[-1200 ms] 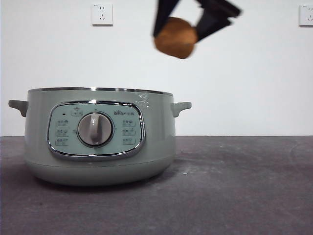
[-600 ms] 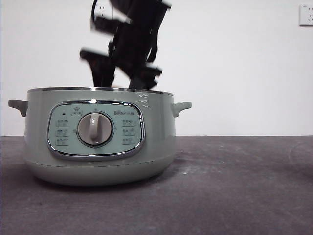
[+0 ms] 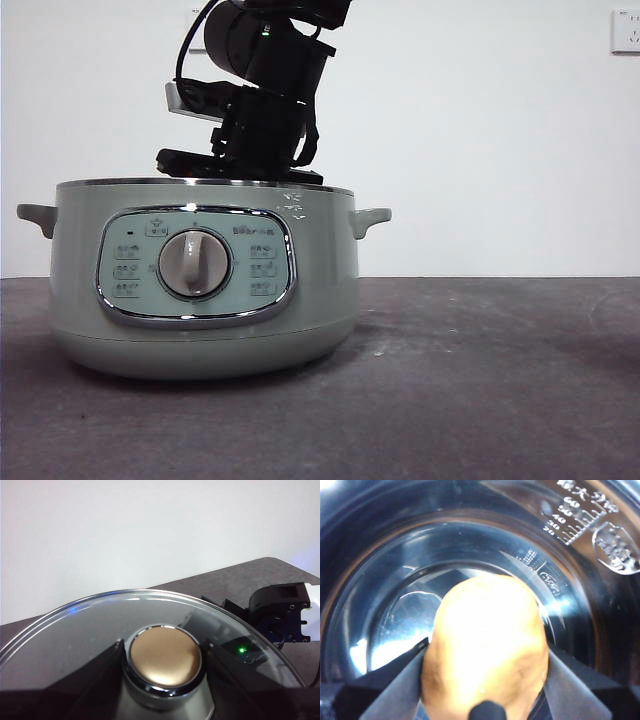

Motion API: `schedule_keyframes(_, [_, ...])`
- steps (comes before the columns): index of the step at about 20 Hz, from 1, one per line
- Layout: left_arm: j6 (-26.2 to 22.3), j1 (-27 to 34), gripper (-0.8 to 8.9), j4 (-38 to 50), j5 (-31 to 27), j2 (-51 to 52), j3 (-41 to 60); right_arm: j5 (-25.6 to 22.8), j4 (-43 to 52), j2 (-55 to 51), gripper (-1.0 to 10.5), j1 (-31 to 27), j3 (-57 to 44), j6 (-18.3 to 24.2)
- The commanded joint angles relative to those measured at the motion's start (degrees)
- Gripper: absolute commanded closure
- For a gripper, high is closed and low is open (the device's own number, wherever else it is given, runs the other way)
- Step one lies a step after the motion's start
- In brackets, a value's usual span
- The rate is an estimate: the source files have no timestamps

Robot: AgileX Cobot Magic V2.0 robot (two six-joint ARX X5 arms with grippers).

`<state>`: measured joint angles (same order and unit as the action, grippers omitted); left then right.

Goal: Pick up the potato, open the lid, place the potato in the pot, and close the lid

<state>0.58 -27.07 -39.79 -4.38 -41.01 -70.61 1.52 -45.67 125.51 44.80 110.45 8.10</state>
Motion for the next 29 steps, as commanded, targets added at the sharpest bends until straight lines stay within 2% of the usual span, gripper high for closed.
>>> schedule_keyframes(1, [-0.7, 0.0, 8.22, 2.2, -0.1, 0.7, -1.1, 0.0, 0.2, 1.2, 5.0, 0.4, 0.2, -0.2])
schedule_keyframes(4, [-0.7, 0.0, 8.22, 1.9, -0.1, 0.7, -1.1, -0.1, 0.1, 1.2, 4.9, 0.8, 0.2, -0.9])
schedule_keyframes(6, [-0.7, 0.0, 8.22, 1.9, -0.1, 0.7, -1.1, -0.1, 0.1, 1.1, 4.3, 0.9, 0.2, -2.3])
schedule_keyframes(11, [-0.7, 0.0, 8.22, 2.0, -0.2, 0.7, -1.1, -0.4, -3.0, -2.6, 4.4, 0.7, 0.3, -2.4])
schedule_keyframes(15, [-0.7, 0.0, 8.22, 2.3, -0.2, 0.3, -1.1, -0.8, -9.0, -11.7, 4.4, -1.0, 0.3, -1.9])
schedule_keyframes(17, [-0.7, 0.0, 8.22, 2.8, -0.9, -0.8, -1.1, -3.5, -12.5, -17.6, 4.4, -3.1, 0.3, -1.9])
schedule_keyframes(19, [-0.7, 0.0, 8.22, 3.4, -1.4, -2.7, -1.1, -3.6, -15.2, -23.6, 4.4, -5.6, 0.3, -2.1])
schedule_keyframes(24, [-0.7, 0.0, 8.22, 7.9, -1.2, -11.6, -1.1, -3.4, -20.4, -35.5, 4.4, -10.1, 0.3, -3.8])
schedule_keyframes(29, [-0.2, -1.6, 8.22, 13.3, 0.5, -20.1, -0.6, -3.4, -24.8, -42.2, 4.5, -11.5, 0.3, -5.2])
